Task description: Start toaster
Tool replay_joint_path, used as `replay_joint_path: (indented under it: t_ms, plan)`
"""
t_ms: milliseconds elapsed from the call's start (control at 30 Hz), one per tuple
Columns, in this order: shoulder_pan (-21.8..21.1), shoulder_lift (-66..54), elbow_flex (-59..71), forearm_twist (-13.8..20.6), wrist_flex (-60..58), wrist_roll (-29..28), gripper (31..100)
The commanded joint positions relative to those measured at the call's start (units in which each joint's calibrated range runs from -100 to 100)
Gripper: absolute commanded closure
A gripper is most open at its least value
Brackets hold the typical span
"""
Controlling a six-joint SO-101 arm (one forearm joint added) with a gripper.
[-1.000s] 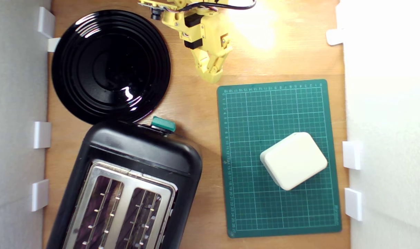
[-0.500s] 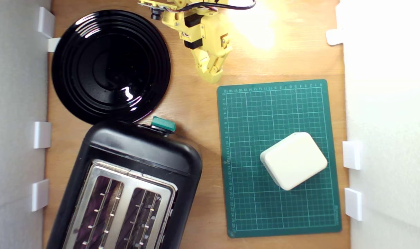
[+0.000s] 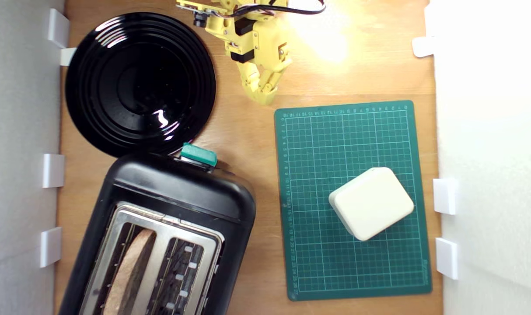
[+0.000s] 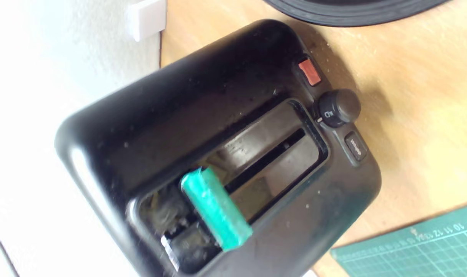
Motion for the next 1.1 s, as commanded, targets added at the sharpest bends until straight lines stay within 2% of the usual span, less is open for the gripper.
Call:
replay_joint_path:
  t_ms: [0, 167, 300, 433, 500, 633, 800, 1033, 1067]
  plan:
    - [0.8, 5.7, -7.5, -0.3, 0.1, 1.9, 98.9]
    - [0.9, 10.3, -11.3, -0.3, 0.1, 2.8, 98.9]
    - [0.8, 10.4, -8.7, -0.2, 0.0, 2.8, 98.9]
    - [0.2, 4.4, -1.6, -0.3, 0.0, 2.7, 98.9]
    - [0.5, -0.2, 1.7, 0.8, -0.1, 2.7, 98.9]
    - [0.8, -3.1, 2.4, 1.1, -0.1, 2.8, 98.9]
    - [2.7, 5.5, -11.0, 0.0, 0.1, 7.1, 98.9]
    - [8.7, 27.0, -32.6, 1.2, 0.1, 12.6, 98.9]
    - [9.0, 28.9, -34.5, 2.4, 0.1, 13.1, 98.9]
